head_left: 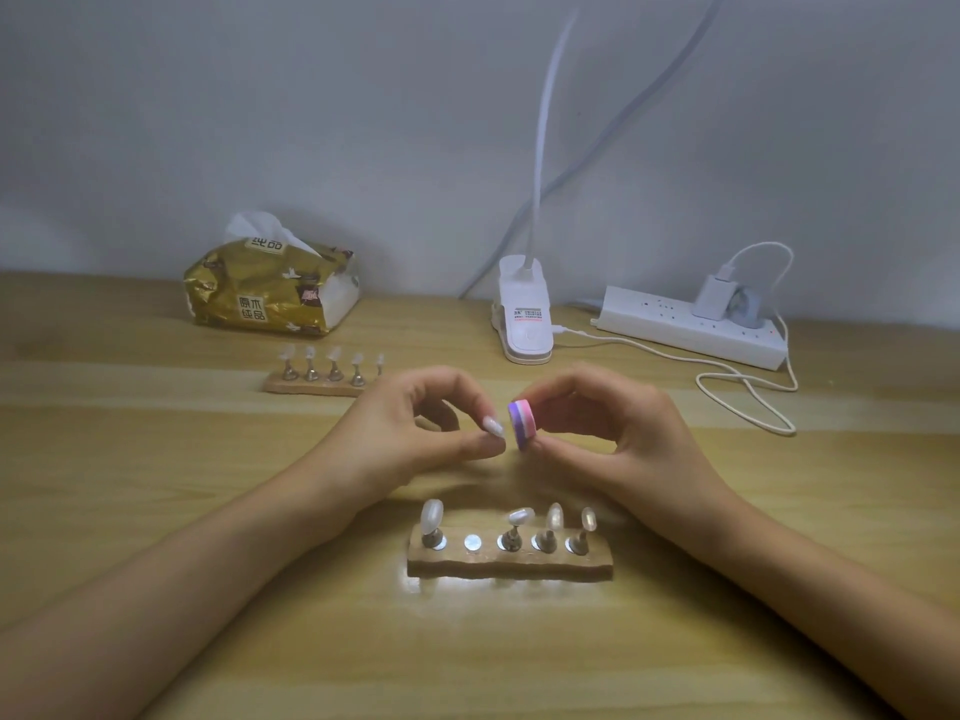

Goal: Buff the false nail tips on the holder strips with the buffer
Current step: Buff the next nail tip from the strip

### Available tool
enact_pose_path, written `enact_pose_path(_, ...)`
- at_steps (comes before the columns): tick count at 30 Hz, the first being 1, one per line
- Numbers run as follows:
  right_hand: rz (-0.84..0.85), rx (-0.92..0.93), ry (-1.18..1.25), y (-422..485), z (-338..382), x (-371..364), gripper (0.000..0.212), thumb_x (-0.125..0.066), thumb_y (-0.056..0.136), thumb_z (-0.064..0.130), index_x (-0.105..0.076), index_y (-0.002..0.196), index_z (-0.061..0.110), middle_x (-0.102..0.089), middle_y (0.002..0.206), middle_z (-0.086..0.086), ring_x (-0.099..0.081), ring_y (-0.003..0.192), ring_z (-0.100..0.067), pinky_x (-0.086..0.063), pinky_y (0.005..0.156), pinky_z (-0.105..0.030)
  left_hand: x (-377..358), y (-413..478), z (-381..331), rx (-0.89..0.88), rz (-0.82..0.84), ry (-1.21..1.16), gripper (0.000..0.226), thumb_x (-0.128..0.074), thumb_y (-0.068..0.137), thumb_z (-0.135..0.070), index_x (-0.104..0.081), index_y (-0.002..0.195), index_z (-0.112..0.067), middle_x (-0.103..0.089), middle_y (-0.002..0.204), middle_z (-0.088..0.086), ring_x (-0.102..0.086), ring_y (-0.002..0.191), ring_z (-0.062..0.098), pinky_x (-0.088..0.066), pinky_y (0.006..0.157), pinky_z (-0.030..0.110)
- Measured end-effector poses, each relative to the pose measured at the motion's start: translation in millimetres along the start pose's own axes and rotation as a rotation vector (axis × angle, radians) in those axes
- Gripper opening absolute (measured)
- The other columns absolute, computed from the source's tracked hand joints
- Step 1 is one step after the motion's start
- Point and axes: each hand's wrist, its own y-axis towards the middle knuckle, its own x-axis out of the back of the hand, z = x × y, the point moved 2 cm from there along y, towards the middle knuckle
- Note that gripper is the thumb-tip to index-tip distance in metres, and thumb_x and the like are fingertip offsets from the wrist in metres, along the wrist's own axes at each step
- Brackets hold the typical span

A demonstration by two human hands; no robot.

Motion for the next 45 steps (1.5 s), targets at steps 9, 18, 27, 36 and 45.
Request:
enact_pose_path(9, -0.025, -0.002, -0.035, 1.7, 0.6, 0.5, 0.018, -0.074, 0.086, 0.021, -0.07, 0.101, 0.012, -0.072, 0.097, 0.003, -0.071, 0.096, -0.018, -0.059, 0.088, -0.041, -5.4, 2.7, 6.4, -0.041, -0.004, 0.224, 0.021, -0.088, 0.067, -0.013, -0.074, 0.07, -0.028, -0.072, 0.075, -0.006, -0.059, 0.059, 0.0, -0.05, 0.065, 0.023)
enact_pose_path(18, 0.054, 0.117, -0.158, 4.4, 1.0, -3.7, 0.016, -0.079, 0.084, 0.002, -0.071, 0.097, 0.007, -0.073, 0.093, 0.002, -0.071, 0.091, -0.021, -0.057, 0.085, -0.043, -5.8, 3.4, 6.4, 0.017, -0.025, 0.187, 0.02, -0.088, 0.067, -0.016, -0.076, 0.065, -0.032, -0.073, 0.066, -0.007, -0.062, 0.062, 0.006, -0.054, 0.065, 0.029)
enact_pose_path(27, 0.025, 0.222, -0.236, 3.1, 0.4, -2.8, 0.01, -0.079, 0.084, 0.004, -0.071, 0.091, 0.004, -0.073, 0.09, 0.001, -0.07, 0.085, -0.018, -0.057, 0.08, -0.039, -7.6, 3.8, 5.3, 0.035, -0.018, 0.206, 0.014, -0.088, 0.067, -0.024, -0.076, 0.067, -0.031, -0.072, 0.071, 0.01, -0.063, 0.074, 0.039, -0.055, 0.073, 0.052)
enact_pose_path(36, 0.021, 0.276, -0.24, 3.7, 1.2, -4.1, 0.011, -0.078, 0.086, 0.009, -0.074, 0.094, 0.005, -0.073, 0.09, -0.003, -0.07, 0.085, -0.02, -0.057, 0.078, -0.038, -6.2, 4.1, 7.1, 0.021, -0.01, 0.226, 0.016, -0.088, 0.068, -0.023, -0.074, 0.067, -0.03, -0.069, 0.067, 0.007, -0.051, 0.057, 0.012, -0.044, 0.062, 0.032)
enact_pose_path(45, 0.064, 0.285, -0.283, 6.9, -1.9, -2.4, 0.014, -0.078, 0.085, 0.003, -0.076, 0.099, 0.004, -0.071, 0.094, -0.005, -0.068, 0.086, -0.018, -0.056, 0.08, -0.031, -6.4, 5.3, 9.1, 0.014, -0.013, 0.223, 0.014, -0.088, 0.068, -0.028, -0.075, 0.068, -0.029, -0.065, 0.062, 0.01, -0.044, 0.054, 0.012, -0.034, 0.059, 0.031)
